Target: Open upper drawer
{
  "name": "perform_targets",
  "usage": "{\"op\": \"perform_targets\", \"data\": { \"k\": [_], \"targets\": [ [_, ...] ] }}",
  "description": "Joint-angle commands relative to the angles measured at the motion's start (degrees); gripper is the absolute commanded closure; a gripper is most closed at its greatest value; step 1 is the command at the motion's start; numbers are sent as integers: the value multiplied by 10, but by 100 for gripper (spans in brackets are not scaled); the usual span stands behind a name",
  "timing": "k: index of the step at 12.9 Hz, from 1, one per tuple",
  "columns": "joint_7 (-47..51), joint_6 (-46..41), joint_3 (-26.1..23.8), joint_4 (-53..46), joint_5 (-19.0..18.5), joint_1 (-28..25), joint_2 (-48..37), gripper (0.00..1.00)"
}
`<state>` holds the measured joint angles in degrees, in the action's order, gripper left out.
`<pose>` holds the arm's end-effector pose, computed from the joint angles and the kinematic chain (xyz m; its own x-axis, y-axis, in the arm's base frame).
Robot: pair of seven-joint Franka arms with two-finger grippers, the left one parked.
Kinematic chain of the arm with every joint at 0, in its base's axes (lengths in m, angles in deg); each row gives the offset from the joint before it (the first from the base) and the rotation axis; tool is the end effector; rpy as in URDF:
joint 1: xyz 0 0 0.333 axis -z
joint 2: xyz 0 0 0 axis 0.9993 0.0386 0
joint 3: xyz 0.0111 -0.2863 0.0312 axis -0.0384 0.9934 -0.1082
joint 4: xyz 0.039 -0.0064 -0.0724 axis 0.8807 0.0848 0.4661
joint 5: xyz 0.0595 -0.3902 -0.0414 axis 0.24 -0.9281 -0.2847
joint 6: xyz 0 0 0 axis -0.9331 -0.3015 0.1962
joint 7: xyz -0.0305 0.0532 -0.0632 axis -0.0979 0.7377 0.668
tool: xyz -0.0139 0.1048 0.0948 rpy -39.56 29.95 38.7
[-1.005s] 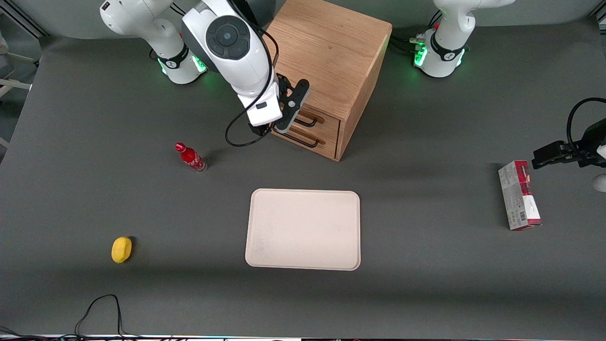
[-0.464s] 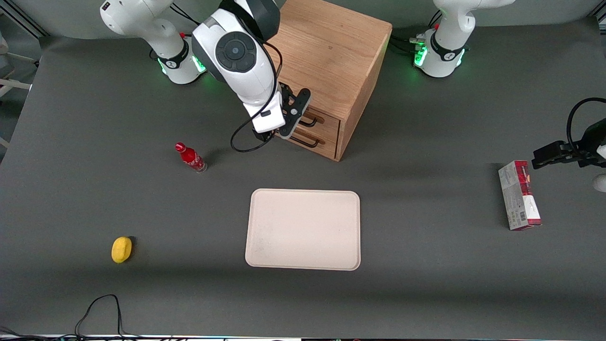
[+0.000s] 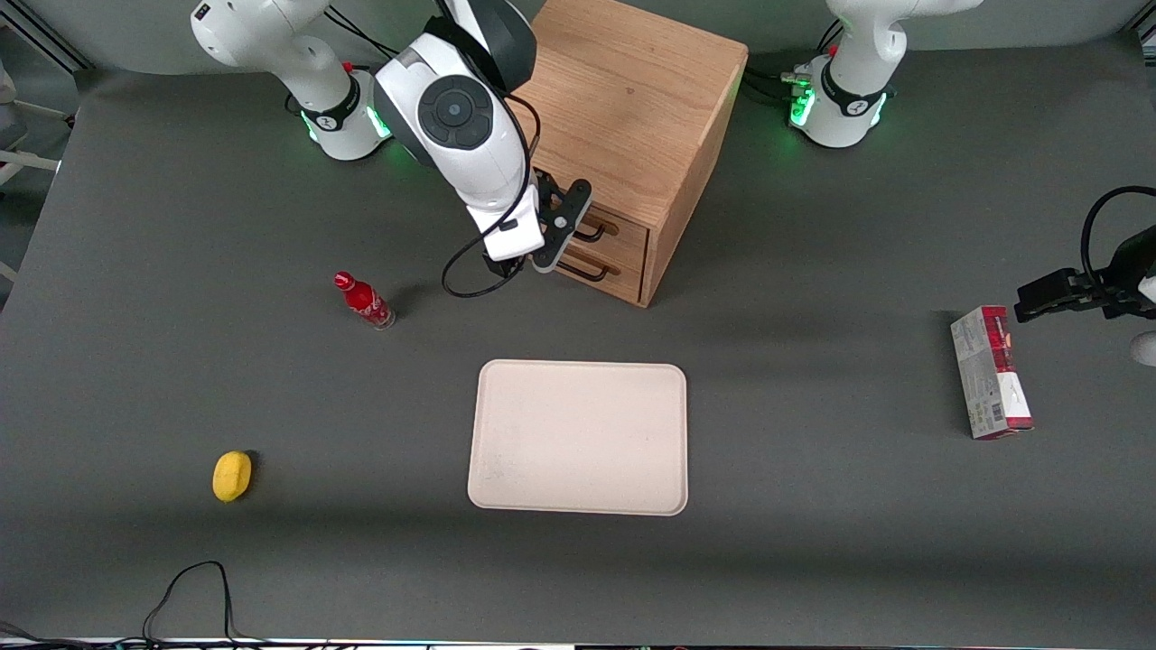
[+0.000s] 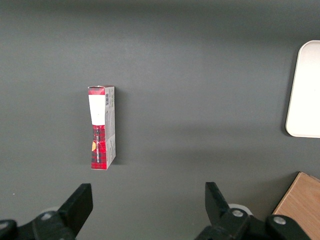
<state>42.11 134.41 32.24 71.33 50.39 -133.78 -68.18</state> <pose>0.4527 0.4305 0.3676 0.5051 0.8627 -0.0259 0.8510 -0.5028 -0.1517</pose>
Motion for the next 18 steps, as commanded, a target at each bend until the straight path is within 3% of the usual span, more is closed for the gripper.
{"op": "perform_targets", "data": {
  "k": [1, 8, 18],
  "targets": [
    [-9, 26, 4, 15, -13, -7, 0, 0],
    [-9, 37, 3, 12, -13, -6, 16, 0],
    [-136, 39, 3, 4, -10, -5, 8, 0]
  ]
}}
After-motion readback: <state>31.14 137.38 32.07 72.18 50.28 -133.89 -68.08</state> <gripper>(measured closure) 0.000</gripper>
